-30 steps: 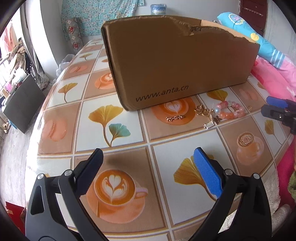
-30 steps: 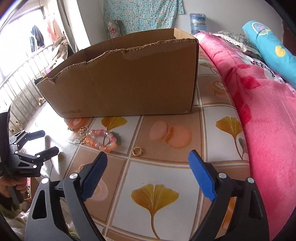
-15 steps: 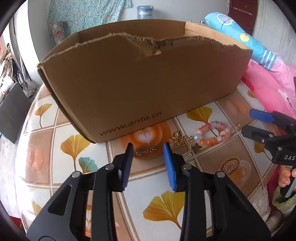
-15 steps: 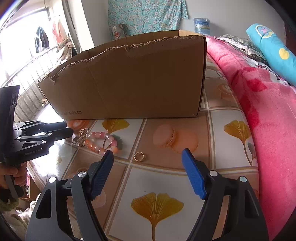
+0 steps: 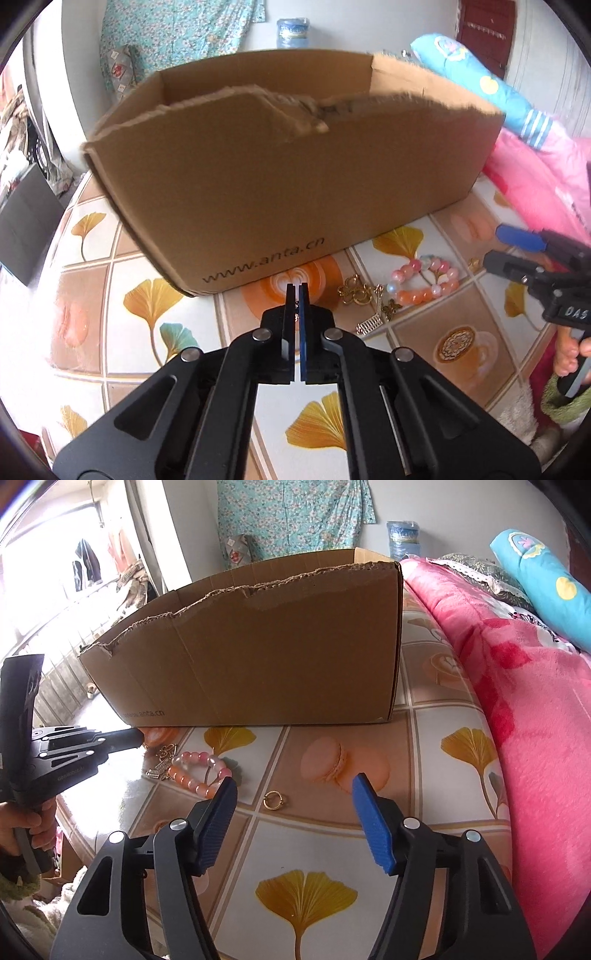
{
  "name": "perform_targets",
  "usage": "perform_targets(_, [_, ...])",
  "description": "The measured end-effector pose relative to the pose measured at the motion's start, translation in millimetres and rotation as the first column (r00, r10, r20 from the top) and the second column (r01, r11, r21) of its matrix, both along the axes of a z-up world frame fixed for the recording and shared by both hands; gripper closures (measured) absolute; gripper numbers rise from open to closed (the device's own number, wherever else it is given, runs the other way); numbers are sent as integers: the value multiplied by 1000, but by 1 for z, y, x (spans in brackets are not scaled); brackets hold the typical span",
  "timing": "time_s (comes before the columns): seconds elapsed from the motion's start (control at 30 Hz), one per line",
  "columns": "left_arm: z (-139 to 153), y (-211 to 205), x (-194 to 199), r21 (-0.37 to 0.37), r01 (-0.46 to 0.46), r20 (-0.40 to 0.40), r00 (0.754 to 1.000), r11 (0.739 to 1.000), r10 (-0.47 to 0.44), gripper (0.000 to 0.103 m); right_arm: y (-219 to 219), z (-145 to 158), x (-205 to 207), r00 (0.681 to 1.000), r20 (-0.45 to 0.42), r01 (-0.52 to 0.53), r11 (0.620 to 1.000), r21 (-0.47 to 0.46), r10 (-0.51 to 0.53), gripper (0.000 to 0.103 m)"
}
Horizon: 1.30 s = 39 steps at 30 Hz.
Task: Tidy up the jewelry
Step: 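Close the left gripper on the gold chain beside the box, then lift the gold chain with the left gripper and carry it over the box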
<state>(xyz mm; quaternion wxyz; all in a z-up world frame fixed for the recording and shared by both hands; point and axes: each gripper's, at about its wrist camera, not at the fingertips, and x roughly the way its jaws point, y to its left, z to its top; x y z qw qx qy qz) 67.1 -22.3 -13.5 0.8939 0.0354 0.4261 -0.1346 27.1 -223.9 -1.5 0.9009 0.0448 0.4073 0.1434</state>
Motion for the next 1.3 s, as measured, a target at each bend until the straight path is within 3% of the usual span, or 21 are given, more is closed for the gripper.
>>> perform_targets(0.2, [21, 20, -11, -58, -29, 49, 998, 998, 32, 102, 3, 5, -3, 1000, 9, -30, 1000, 7, 30, 52])
perform_targets(0.57, [23, 13, -7, -62, -1, 49, 999, 998, 4, 102, 22, -4, 2, 996, -19, -93, 992, -81, 91, 77])
perform_targets(0.9, [17, 16, -6, -70, 4, 39, 999, 998, -1, 102, 28, -6, 3, 992, -36, -121, 984, -131, 117, 80])
perform_targets(0.93, [17, 16, -6, -70, 3, 38, 999, 998, 0, 102, 29, -6, 3, 992, -37, -122, 984, -131, 118, 85])
perform_targets(0.97, [17, 16, -6, -71, 1, 37, 999, 997, 2, 102, 29, -6, 3, 992, -40, -124, 984, -128, 120, 91])
perform_targets(1.3, [21, 20, -13, -87, -6, 56, 998, 996, 11, 102, 21, -4, 4, 995, -53, -93, 993, -76, 89, 93])
